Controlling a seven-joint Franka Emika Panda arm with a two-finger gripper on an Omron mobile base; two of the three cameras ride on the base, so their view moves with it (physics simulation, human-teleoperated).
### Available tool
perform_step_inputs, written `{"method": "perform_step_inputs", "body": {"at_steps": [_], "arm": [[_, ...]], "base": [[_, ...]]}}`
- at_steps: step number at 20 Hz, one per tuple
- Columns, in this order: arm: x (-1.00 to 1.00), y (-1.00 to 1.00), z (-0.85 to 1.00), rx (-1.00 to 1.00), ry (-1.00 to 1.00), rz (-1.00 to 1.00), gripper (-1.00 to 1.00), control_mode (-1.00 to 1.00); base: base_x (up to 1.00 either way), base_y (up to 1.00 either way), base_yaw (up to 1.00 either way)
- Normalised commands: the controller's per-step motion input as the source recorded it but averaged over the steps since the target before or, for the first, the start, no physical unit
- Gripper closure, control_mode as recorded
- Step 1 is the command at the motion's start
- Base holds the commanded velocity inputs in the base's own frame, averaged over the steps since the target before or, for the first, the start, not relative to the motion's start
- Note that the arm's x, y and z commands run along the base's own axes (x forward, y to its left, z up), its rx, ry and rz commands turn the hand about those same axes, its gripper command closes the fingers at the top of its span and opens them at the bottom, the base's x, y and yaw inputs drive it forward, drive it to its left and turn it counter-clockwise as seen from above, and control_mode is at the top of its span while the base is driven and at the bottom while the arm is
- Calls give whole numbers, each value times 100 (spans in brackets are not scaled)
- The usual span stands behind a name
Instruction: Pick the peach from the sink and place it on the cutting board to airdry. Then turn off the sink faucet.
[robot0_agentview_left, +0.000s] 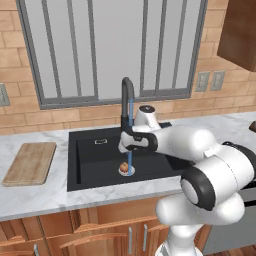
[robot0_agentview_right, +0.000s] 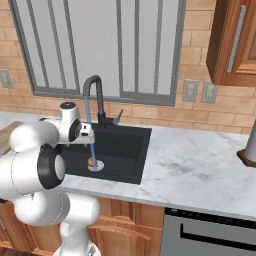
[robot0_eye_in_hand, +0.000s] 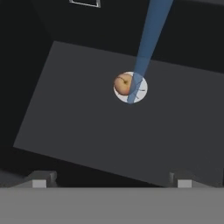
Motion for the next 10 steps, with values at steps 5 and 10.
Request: {"method": "perform_step_inputs", "body": {"at_steps": [5, 10], "arm": [[16, 0, -19, 0, 0, 0, -100, -100], [18, 0, -22, 0, 0, 0, -100, -100]], "base": [[0, 0, 0], [0, 0, 0]]}}
